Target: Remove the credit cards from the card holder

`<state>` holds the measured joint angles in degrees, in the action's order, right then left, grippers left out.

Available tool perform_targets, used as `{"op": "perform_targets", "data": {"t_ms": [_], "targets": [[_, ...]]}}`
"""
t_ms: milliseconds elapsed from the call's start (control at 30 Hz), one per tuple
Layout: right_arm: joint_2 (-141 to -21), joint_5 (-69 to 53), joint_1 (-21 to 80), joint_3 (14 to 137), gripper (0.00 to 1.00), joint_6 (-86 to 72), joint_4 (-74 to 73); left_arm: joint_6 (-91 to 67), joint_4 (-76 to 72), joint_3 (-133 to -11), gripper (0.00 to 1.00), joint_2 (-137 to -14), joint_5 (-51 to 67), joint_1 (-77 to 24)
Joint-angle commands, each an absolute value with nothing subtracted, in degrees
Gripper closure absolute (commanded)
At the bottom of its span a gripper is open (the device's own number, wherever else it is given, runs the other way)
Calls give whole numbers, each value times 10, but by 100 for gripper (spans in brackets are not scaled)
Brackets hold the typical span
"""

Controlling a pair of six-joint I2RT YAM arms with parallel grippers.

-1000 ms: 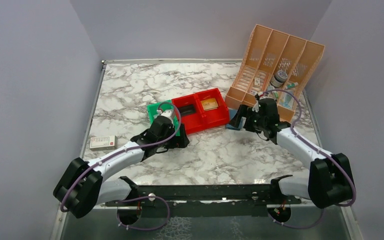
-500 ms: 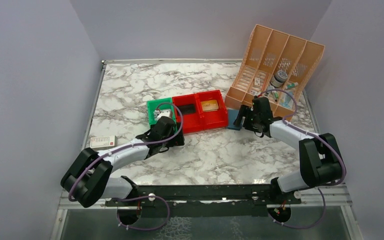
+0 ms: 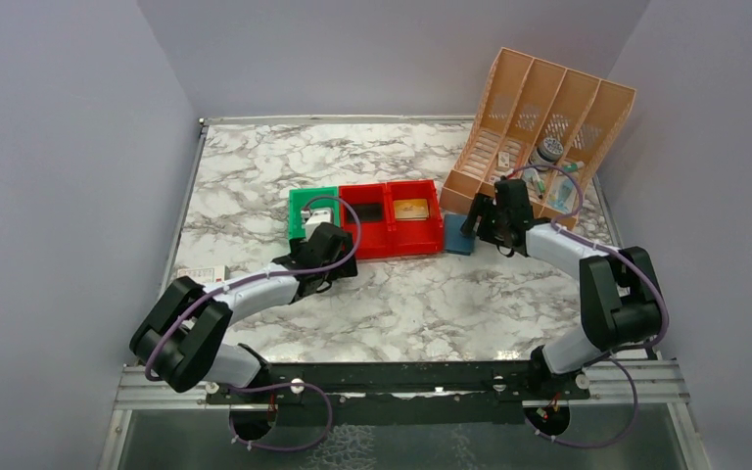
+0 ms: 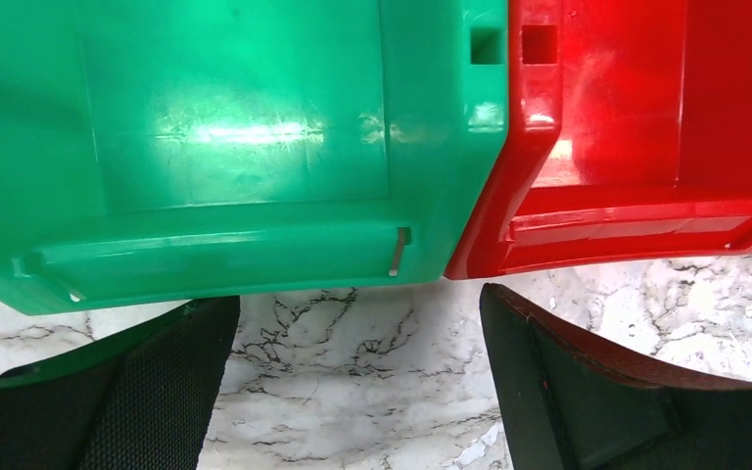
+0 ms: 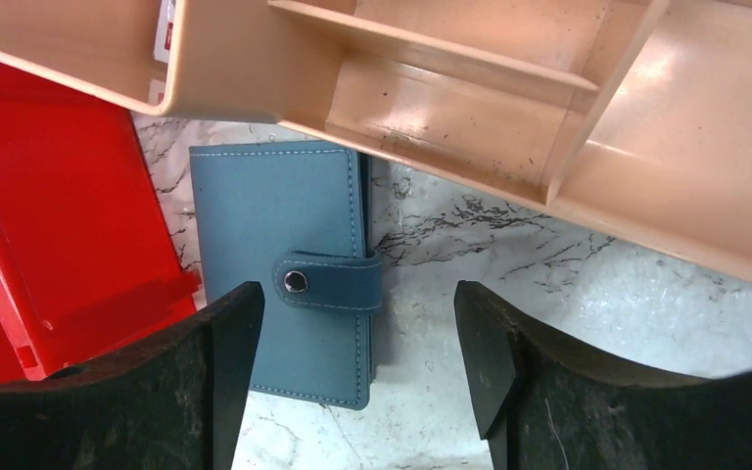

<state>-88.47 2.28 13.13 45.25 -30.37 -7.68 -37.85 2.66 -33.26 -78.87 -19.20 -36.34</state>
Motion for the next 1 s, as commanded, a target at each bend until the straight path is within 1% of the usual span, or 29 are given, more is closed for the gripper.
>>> {"op": "perform_targets", "data": {"t_ms": [0, 167, 267, 367, 433, 533, 633, 800, 900, 967], "targets": [[-904, 32, 128, 467, 30, -308, -54, -392, 29, -350, 5, -788, -201, -360], [-931, 7, 128, 467, 35, -301, -45, -398, 0, -315, 5, -757, -173, -361], [-935, 11, 128, 462, 43, -294, -50, -400, -3, -305, 5, -726, -141, -361], [-917, 9, 129, 440, 54, -291, -47, -401, -30, -280, 4, -685, -99, -360], [-889, 3, 129, 415, 59, -294, -40, -406, -37, -265, 4, -655, -81, -361], [-839, -25, 129, 357, 71, -304, -18, -413, -37, -243, 4, -615, -62, -361], [-794, -61, 129, 324, 76, -302, -28, -408, -30, -235, 4, -580, -54, -361], [-721, -115, 131, 306, 78, -301, -52, -397, 8, -246, 4, -546, -50, -362], [-722, -144, 139, 316, 81, -277, -88, -389, 23, -252, 4, -534, -42, -361], [-731, -139, 160, 323, 82, -280, -108, -382, 29, -256, 4, -528, -31, -361]]}}
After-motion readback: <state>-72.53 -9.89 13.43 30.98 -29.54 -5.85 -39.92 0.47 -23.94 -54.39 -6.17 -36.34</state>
